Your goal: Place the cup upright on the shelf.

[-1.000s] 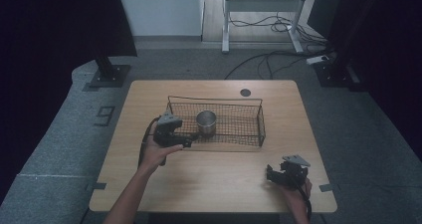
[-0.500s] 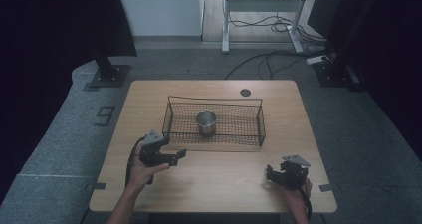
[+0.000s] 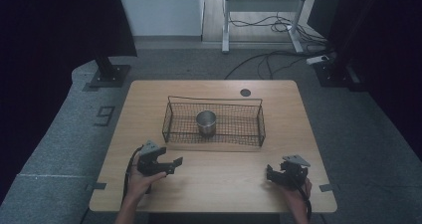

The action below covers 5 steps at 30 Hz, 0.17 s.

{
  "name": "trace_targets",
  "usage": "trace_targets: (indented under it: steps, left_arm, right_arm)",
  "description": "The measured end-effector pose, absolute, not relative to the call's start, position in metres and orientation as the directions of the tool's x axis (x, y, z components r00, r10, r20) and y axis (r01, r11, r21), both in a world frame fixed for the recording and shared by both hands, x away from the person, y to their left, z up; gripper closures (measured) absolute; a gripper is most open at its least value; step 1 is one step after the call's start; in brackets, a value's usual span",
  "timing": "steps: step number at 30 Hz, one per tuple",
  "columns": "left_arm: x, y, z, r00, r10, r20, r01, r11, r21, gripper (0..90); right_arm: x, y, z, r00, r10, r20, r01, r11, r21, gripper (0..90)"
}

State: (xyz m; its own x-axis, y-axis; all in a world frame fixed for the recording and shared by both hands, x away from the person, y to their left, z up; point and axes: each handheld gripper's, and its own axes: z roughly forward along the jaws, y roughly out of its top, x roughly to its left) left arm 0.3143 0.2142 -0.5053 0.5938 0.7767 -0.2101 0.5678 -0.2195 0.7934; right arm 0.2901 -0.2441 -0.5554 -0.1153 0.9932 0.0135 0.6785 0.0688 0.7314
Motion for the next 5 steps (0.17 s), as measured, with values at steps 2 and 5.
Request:
trace_targets:
  steps: [2, 5]
  left_arm:
    - [0.3135, 0.2141, -0.5064, 0.596, 0.782, -0.182, 0.557, -0.239, 0.795, 14.2]
    - [0.3133, 0.2158, -0.5086, 0.594, 0.785, -0.176, 0.558, -0.245, 0.793, 14.2]
  right_arm:
    - [0.2902, -0.244, -0.5554, -0.116, 0.993, 0.014, 0.678, 0.069, 0.732, 9.1]
    - [0.2906, -0.244, -0.5554, -0.117, 0.993, 0.015, 0.678, 0.069, 0.732, 9.1]
